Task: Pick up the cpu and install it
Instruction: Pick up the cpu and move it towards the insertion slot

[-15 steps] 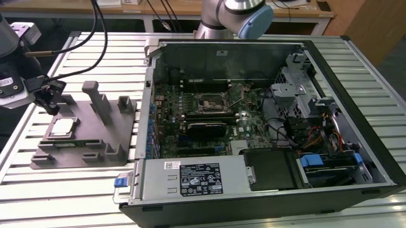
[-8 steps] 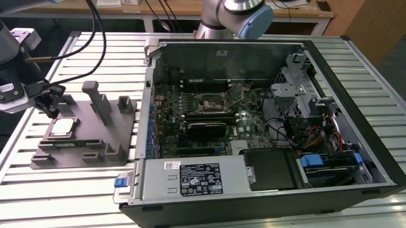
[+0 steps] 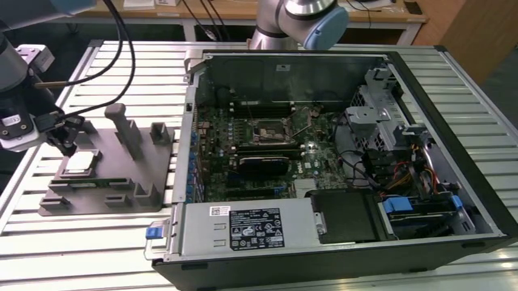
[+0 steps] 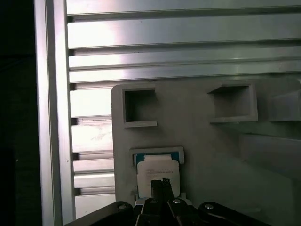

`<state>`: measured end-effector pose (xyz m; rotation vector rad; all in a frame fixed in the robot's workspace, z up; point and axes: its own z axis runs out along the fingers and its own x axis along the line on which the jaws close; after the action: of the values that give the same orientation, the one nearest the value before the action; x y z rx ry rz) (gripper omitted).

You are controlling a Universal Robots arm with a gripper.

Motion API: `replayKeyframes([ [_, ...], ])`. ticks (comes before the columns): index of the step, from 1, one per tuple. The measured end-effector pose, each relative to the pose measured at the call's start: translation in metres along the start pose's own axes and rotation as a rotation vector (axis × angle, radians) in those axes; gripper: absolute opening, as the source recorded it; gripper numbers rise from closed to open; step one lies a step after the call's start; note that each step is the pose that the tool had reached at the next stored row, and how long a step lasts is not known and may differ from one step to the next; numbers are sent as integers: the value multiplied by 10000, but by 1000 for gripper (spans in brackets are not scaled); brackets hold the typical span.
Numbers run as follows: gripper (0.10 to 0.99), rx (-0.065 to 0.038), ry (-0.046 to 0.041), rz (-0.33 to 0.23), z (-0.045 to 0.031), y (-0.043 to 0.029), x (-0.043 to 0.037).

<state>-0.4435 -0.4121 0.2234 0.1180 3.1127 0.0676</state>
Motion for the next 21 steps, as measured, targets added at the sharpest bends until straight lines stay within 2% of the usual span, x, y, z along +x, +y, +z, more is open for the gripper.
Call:
replayKeyframes([
  [13, 106, 0, 2, 0, 233, -15, 13],
  [21, 106, 0, 2, 0, 244, -16, 13],
])
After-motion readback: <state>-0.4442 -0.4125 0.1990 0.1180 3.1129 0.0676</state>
